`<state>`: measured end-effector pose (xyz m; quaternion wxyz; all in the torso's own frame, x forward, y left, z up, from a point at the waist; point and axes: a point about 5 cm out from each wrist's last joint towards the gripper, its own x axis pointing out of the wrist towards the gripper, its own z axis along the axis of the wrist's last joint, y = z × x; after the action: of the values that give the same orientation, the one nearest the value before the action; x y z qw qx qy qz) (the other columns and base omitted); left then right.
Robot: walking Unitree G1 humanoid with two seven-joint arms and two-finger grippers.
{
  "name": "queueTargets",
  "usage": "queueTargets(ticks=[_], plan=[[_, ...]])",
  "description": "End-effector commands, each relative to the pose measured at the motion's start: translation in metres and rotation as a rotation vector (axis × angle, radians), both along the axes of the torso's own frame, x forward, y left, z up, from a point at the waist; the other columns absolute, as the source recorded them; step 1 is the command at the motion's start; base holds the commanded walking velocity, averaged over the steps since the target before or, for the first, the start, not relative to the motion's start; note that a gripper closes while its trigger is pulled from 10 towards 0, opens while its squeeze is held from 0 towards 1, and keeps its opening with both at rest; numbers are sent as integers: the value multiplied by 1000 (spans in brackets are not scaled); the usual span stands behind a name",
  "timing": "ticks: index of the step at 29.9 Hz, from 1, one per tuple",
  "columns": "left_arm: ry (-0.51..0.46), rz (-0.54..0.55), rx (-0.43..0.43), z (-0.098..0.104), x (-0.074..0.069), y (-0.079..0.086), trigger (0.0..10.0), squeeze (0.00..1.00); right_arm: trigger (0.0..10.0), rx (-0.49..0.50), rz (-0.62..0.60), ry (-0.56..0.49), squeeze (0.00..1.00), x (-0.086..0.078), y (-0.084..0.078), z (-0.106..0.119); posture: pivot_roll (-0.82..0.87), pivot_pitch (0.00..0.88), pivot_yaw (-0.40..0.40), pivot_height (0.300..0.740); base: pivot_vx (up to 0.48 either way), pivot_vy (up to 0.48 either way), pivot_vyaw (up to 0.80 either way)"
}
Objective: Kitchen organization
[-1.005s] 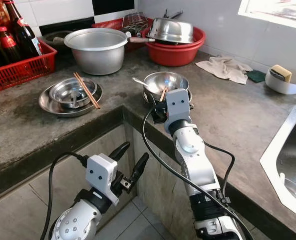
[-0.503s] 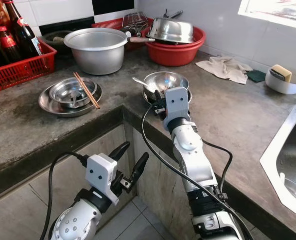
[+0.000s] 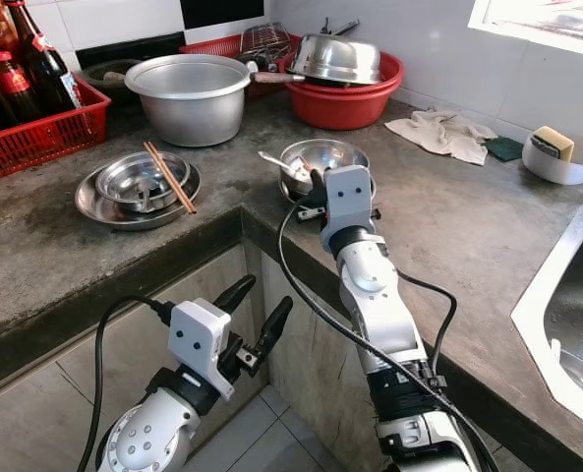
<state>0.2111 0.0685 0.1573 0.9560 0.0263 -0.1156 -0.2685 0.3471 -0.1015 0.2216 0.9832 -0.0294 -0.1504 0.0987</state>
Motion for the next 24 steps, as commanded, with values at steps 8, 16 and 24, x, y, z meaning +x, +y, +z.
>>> queueTargets(ticks=[8, 16, 24], plan=[[-7, 10, 8, 1, 4, 1, 10000, 0, 0, 71, -59, -170, 0, -14, -15, 38, 191, 69, -57, 740, 0, 0, 0], [1, 44, -17, 5, 10, 4, 10000, 0, 10000, 77, -81, -227, 0, -41, -15, 44, 183, 59, -53, 740, 0, 0, 0], [-3, 55, -32, 8, 14, 6, 10000, 0, 10000, 12, -215, -242, 0, -65, -34, 33, 180, 48, -45, 740, 0, 0, 0]])
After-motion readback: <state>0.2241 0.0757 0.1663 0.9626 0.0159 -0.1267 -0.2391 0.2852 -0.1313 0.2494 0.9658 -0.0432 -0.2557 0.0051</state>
